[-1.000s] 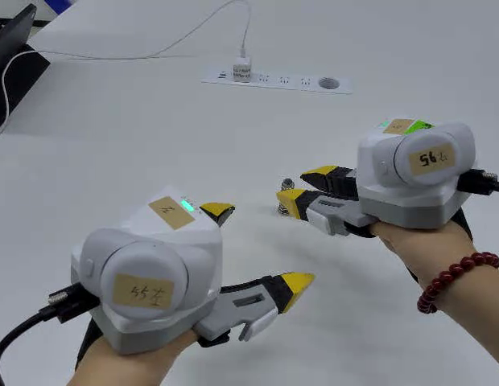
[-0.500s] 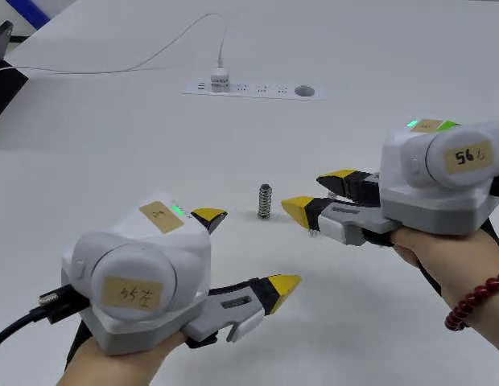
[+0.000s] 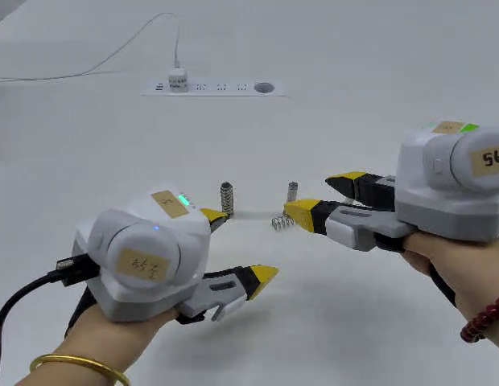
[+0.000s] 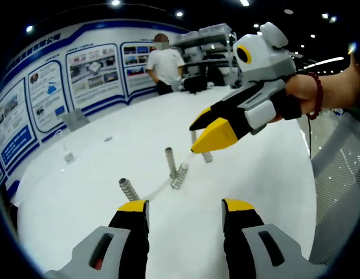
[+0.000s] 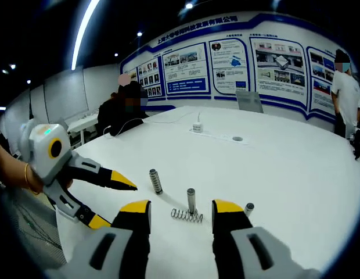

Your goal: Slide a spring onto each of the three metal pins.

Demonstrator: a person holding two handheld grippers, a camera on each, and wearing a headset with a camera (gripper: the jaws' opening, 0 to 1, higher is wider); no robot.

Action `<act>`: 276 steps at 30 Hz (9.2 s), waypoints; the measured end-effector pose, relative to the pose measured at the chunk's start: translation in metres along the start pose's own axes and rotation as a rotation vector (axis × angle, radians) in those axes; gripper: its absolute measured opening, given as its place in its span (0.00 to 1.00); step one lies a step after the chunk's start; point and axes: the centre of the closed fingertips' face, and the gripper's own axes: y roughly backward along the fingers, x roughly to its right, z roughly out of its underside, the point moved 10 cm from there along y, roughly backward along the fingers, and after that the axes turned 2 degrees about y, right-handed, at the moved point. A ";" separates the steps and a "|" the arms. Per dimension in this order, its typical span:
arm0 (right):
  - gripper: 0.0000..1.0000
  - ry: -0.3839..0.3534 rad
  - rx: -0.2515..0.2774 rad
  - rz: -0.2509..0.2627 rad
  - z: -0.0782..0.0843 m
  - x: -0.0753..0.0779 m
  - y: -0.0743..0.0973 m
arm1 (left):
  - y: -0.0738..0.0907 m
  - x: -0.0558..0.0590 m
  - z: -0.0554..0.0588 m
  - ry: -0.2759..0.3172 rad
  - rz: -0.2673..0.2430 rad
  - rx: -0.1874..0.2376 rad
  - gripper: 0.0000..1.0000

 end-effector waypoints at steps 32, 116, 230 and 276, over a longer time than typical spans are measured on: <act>0.49 -0.005 -0.018 0.020 0.031 0.021 0.039 | -0.073 -0.020 0.003 0.030 0.059 -0.017 0.25; 0.14 -0.511 0.102 -0.400 -0.017 -0.018 0.018 | 0.028 0.016 -0.029 0.211 0.153 0.339 0.10; 0.49 0.072 0.000 -0.022 -0.014 0.026 0.004 | 0.014 0.022 -0.021 0.164 -0.062 0.121 0.67; 0.53 -0.064 0.071 0.073 0.040 0.042 0.093 | -0.123 0.042 -0.037 0.055 0.081 0.017 0.23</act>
